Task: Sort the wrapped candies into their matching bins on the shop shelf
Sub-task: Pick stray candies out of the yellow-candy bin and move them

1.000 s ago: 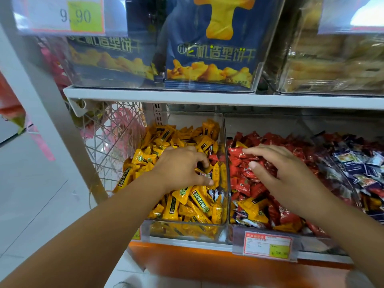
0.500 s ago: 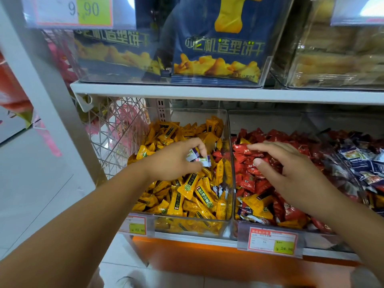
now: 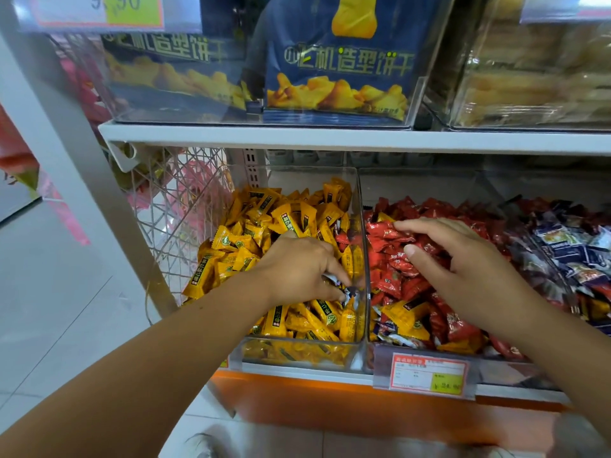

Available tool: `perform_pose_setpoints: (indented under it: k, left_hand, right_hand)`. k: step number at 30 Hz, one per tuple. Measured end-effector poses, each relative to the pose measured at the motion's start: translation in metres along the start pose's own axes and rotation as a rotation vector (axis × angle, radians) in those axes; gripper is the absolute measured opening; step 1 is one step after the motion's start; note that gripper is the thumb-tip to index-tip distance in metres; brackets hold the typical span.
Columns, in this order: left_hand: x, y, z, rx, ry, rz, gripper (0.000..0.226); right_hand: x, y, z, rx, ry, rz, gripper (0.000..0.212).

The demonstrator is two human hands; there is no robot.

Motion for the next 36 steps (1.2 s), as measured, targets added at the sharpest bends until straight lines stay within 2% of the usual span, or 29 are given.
perform_pose_setpoints:
  k: [7, 14, 23, 26, 30, 33, 36]
  left_hand:
    - [0.004, -0.004, 0.0, 0.114, -0.037, -0.086, 0.043]
    - [0.002, -0.007, 0.001, 0.037, -0.042, 0.004, 0.027]
    - [0.002, -0.009, 0.001, -0.016, -0.07, 0.038, 0.019]
    - [-0.001, -0.004, -0.006, -0.165, -0.053, 0.086, 0.013]
    - [-0.01, 0.012, -0.013, -0.566, -0.068, 0.164, 0.006]
    - [-0.017, 0.024, -0.011, -0.679, -0.037, 0.199, 0.005]
    - [-0.024, 0.043, -0.007, -0.736, -0.021, 0.304, 0.009]
  right_hand:
    - [-0.001, -0.001, 0.001, -0.002, 0.0, 0.002, 0.038]
    - [0.001, -0.006, -0.002, -0.009, 0.027, 0.013, 0.036]
    - [0.002, -0.007, -0.005, -0.014, 0.011, 0.003, 0.037]
    - [0.003, -0.005, -0.004, -0.003, 0.005, 0.013, 0.037]
    - [0.004, -0.005, -0.004, 0.003, 0.003, 0.01, 0.036]
    - [0.002, -0.001, -0.005, 0.008, 0.003, 0.01, 0.036]
    - [-0.004, 0.008, -0.003, 0.006, -0.004, 0.033, 0.035]
Point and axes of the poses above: each hand's wrist, its own x-axis towards the middle knuckle, its own y-axis out of the back of the hand, z = x × y, the point moved 7 cm from there along x, towards the middle knuckle, and after that the axes turned 14 degrees about -x, right-handed, at the moved point
